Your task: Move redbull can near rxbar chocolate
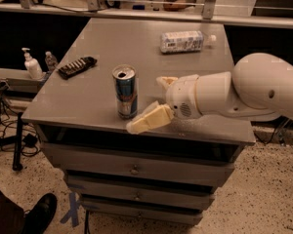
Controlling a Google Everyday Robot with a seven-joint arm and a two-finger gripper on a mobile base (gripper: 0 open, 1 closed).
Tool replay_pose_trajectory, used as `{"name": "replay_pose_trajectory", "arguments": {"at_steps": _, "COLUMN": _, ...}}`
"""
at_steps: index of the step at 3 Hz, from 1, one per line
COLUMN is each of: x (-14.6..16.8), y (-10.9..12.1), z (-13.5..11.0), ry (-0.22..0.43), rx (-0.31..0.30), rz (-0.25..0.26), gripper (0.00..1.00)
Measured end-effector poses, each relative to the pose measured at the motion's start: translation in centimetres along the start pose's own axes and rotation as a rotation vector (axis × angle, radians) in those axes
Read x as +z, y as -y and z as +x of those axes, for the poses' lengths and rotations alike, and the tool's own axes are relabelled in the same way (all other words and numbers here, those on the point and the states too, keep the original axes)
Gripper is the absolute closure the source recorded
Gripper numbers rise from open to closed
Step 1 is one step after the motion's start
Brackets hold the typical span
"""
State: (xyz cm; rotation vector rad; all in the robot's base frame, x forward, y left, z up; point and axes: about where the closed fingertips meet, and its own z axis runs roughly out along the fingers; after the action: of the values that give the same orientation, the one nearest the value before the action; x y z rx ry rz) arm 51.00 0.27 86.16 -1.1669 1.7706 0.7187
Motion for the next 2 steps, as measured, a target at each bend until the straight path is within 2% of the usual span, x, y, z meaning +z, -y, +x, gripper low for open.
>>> {"name": "replay_pose_trajectory", "arguments": {"at_steps": 2, "x": 1.64, "y": -0.44, "z": -0.52, "ry": 0.050, "rx": 0.018, "rz": -0.001, "gripper": 0.00}}
